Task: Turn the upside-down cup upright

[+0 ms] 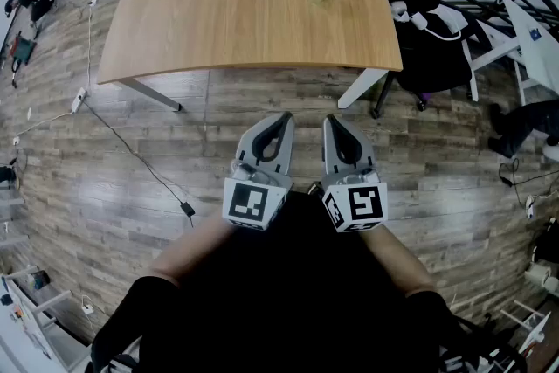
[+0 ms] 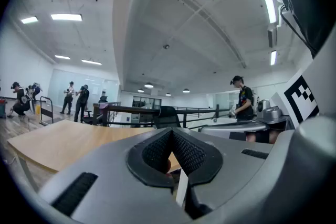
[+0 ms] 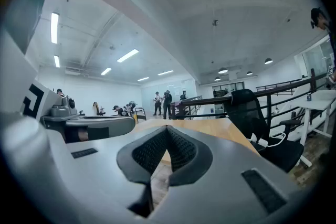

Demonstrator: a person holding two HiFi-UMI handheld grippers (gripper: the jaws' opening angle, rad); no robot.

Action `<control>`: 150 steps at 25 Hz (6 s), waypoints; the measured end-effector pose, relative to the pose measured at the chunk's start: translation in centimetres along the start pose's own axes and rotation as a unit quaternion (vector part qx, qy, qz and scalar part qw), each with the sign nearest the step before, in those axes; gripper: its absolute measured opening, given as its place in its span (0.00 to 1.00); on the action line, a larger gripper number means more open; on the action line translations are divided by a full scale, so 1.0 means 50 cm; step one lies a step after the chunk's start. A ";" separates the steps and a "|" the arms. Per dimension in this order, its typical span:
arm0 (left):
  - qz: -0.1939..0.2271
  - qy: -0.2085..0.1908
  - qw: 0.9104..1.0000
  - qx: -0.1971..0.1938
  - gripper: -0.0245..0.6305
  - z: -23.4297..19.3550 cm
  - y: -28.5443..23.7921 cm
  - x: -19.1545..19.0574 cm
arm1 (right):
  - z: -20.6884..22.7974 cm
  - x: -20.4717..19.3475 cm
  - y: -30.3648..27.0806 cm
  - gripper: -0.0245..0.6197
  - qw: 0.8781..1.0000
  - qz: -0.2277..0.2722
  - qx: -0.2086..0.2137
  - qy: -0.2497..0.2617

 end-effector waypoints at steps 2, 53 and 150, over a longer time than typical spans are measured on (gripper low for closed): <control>-0.002 0.000 1.000 -0.004 0.04 -0.022 -0.002 -0.003 | -0.013 -0.003 -0.016 0.06 1.000 -0.001 -0.007 -0.001; -0.197 0.005 0.980 -0.010 0.04 -0.319 -1.139 -0.335 | 0.823 -0.283 -0.855 0.44 0.976 -0.193 0.084 -0.060; -0.074 -0.115 0.981 -0.140 0.48 -0.289 -1.189 -0.401 | 0.950 -0.304 -0.967 0.07 0.991 -0.117 0.065 -0.027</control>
Point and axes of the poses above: the fingertips, and each gripper's own axes: y backward along the fingers, z to its right, x out of its top, the point moved 9 cm from there along y, backward along the fingers, and after that the axes turned 14 degrees about x, right-handed, at the moved point
